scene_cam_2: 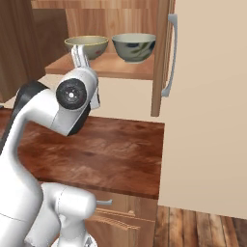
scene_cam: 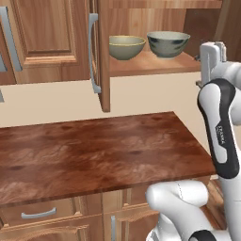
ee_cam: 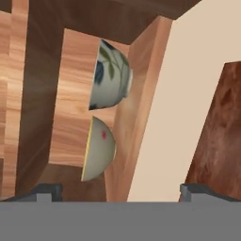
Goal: Open the cabinet. Pick the bowls from the counter and place them in the cabinet. Then close the cabinet.
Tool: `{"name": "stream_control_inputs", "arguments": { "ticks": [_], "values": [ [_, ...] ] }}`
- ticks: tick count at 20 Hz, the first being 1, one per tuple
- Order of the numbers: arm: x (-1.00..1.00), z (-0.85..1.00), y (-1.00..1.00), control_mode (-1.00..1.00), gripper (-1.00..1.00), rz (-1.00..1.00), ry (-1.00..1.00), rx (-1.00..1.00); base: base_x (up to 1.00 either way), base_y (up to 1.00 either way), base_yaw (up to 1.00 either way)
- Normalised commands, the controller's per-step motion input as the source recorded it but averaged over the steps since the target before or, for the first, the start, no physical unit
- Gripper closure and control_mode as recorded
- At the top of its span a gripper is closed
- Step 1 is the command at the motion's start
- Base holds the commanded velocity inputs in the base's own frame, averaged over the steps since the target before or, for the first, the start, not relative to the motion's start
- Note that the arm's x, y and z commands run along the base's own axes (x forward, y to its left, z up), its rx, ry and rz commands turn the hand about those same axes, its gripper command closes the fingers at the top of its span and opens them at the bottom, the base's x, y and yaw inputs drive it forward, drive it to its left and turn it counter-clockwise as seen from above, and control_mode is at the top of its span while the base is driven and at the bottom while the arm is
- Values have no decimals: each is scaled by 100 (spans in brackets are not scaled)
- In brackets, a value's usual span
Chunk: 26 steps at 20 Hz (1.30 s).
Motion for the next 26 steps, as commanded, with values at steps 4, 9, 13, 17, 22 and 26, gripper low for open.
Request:
{"name": "stream_control_inputs", "arguments": {
  "ticks": [4, 9, 13, 17, 22, 26],
  "values": [
    [-47, 0, -30, -100, -100, 0, 0, 6, 0, 0, 0],
    [-37, 0, -30, -100, -100, 0, 0, 6, 0, 0, 0],
    [-41, 3, -24, -100, -100, 0, 0, 5, 0, 0, 0],
    [-49, 2, -28, -100, -100, 0, 0, 6, 0, 0, 0],
    [-40, 0, -34, -100, -100, 0, 0, 6, 0, 0, 0],
    [-23, 0, -43, -100, -100, -1, 0, 8, 0, 0, 0]
  ]
}}
